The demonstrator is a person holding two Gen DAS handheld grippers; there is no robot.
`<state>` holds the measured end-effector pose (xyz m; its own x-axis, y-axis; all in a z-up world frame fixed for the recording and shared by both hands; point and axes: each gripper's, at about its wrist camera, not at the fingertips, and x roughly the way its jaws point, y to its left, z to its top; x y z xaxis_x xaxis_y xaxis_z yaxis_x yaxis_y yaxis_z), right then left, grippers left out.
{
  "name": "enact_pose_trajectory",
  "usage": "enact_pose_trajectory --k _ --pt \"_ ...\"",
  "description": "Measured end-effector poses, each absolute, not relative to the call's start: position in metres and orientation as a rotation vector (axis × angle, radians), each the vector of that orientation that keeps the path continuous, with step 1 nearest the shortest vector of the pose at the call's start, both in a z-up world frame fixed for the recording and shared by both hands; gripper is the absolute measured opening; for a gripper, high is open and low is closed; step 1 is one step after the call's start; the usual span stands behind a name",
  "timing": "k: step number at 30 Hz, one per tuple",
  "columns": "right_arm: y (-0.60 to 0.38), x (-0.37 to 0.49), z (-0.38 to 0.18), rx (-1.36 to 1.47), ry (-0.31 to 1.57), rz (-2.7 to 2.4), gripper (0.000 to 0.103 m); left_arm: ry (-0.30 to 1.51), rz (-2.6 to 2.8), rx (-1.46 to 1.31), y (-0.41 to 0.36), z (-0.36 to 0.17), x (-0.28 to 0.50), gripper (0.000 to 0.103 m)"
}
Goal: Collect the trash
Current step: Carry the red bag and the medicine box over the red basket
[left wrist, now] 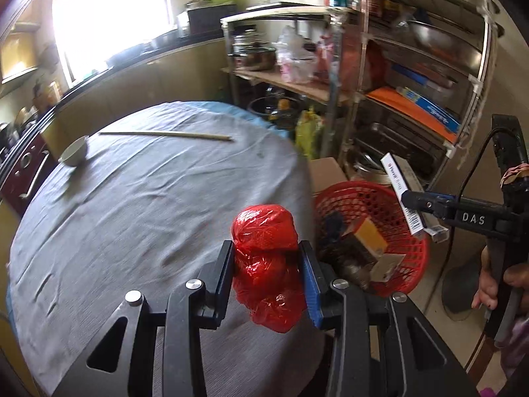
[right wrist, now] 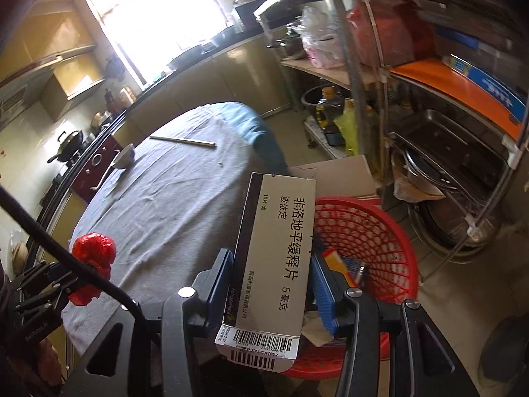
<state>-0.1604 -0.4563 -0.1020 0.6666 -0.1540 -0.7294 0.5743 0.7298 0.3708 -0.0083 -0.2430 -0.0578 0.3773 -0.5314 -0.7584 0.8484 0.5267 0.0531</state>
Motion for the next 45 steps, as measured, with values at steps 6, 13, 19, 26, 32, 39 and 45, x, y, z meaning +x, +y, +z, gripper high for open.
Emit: enact_pose_trajectory --k 6,13,19,26,32,39,45 --pt "-0.471 -0.174 -0.112 0.659 0.729 -0.470 0.050 0.772 -0.978 0.520 -0.277 -0.068 -0.018 0.040" --pt "-0.484 -0.181 -0.123 0.690 0.733 -0.480 0.050 0.762 -1.012 0.580 -0.305 -0.079 -0.031 0.040" --pt "-0.492 -0.186 -0.133 0.712 0.734 -0.491 0.050 0.767 -1.020 0.618 -0.320 -0.088 -0.035 0.040" --pt "-0.498 -0.186 -0.145 0.736 0.750 -0.490 0.050 0.773 -1.024 0.645 -0.332 -0.096 -0.037 0.040" --pt "-0.501 -0.185 -0.152 0.747 0.758 -0.490 0.050 0.782 -1.025 0.661 -0.338 -0.103 -0.039 0.040" --pt "-0.505 -0.185 -0.156 0.763 0.761 -0.495 0.050 0.784 -1.030 0.684 -0.344 -0.108 -0.042 0.040" --pt "-0.506 -0.185 -0.158 0.774 0.762 -0.494 0.050 0.783 -1.033 0.706 -0.350 -0.112 -0.046 0.040"
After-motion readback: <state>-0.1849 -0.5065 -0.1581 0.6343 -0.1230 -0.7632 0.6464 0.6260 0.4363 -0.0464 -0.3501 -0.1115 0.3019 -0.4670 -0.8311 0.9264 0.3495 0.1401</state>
